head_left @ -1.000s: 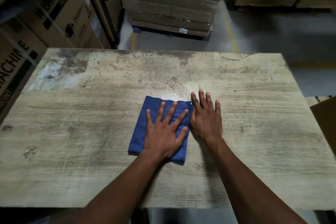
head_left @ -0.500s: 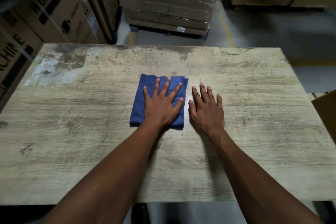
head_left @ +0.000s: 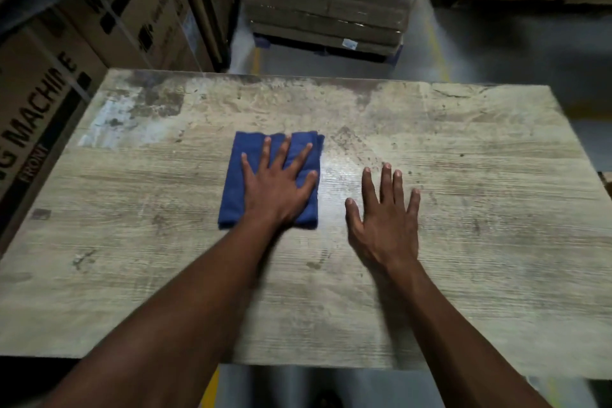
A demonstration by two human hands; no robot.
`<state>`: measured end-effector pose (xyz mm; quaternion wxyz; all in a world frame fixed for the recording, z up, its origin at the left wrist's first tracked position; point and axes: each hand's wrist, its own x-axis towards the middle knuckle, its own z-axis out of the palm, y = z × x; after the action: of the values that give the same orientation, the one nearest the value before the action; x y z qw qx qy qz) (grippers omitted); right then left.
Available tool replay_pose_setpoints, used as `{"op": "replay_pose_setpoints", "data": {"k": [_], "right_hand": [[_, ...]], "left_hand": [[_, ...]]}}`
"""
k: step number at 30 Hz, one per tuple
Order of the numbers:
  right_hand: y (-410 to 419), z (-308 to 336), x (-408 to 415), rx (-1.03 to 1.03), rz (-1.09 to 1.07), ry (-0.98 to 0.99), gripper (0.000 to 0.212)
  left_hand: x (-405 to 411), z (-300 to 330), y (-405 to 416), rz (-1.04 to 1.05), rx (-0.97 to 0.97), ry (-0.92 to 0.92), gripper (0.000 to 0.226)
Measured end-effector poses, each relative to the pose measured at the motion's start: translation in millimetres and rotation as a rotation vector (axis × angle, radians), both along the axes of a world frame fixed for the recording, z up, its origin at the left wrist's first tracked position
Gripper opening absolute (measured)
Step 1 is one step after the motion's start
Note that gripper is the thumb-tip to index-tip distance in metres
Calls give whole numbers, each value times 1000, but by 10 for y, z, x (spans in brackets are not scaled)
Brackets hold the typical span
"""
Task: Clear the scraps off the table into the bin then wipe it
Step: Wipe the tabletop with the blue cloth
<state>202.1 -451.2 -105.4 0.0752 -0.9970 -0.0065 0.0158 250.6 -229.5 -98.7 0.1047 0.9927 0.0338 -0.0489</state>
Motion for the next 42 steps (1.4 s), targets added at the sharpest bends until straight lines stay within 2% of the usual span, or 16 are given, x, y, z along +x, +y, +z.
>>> {"op": "replay_pose_setpoints", "data": {"k": [4,8,11,16,19,24,30,33,37,42], "right_hand": [[-5,10,25,-8,8,7,76],[-3,22,19,-7,-3,2,77],[8,57,13,1,-7,-3,77],[20,115,-18,-2,-8,13,78],[17,124,-19,2,-2,12,78],[-14,84,12,-30,7,21,79],[-14,62,14,4,3,-23,79],[-22,36,29,10,10,-23,80],[-35,24,21,6,10,-22,80],[-14,81,-9,36,17,-22,81]], "left_hand": [[569,13,98,19,9,6,68],[555,1,133,0,6,11,68],[164,20,151,-12,-19,16,69],[-988,23,339,-35,13,17,67],[-1268,-1,455,-3,47,21,67],[-918,-13,475,39,36,24,67],[221,52,706,122,-2,12,70],[517,11,804,145,14,11,70],[415,-5,792,126,8,3,70],[-477,34,626,113,-4,32,68]]}}
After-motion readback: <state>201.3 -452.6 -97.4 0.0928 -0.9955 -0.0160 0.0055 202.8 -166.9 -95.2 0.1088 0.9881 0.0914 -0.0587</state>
